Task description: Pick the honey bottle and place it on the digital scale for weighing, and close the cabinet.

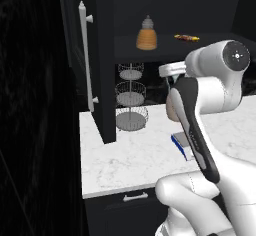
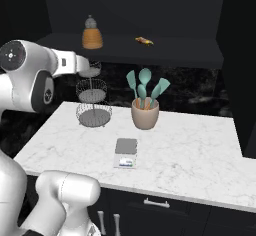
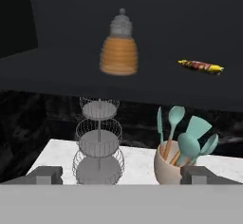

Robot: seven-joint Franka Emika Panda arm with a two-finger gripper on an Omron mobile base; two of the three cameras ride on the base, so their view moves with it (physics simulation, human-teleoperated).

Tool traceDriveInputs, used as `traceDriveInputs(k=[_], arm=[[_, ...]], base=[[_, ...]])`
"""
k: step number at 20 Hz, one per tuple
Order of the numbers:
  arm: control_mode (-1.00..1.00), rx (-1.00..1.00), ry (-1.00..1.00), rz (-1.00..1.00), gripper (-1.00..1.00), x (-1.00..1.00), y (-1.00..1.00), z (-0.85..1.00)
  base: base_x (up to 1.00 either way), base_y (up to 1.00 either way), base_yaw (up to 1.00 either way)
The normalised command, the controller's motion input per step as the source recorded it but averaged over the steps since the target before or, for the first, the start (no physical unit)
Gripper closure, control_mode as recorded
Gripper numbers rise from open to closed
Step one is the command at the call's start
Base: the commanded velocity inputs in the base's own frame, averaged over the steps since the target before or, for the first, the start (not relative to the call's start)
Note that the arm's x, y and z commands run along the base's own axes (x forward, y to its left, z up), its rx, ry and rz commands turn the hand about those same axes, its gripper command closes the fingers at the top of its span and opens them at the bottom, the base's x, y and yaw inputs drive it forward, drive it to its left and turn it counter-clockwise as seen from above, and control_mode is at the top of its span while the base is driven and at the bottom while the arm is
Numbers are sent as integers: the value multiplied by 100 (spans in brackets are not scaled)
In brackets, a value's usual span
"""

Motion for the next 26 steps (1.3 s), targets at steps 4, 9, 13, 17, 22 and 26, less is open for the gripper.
traceDriveInputs(k=[4,9,13,17,22,26], arm=[[-100,2,-31,-4,-100,31,8,50],[-100,11,-15,-2,-100,57,-1,23],[-100,6,0,0,-100,50,0,17],[-100,1,0,0,-100,28,0,9],[-100,0,0,0,-100,3,3,0],[-100,0,0,1,-100,29,0,15]], base=[[0,0,0],[0,0,0],[0,0,0],[0,0,0],[0,0,0],[0,0,0]])
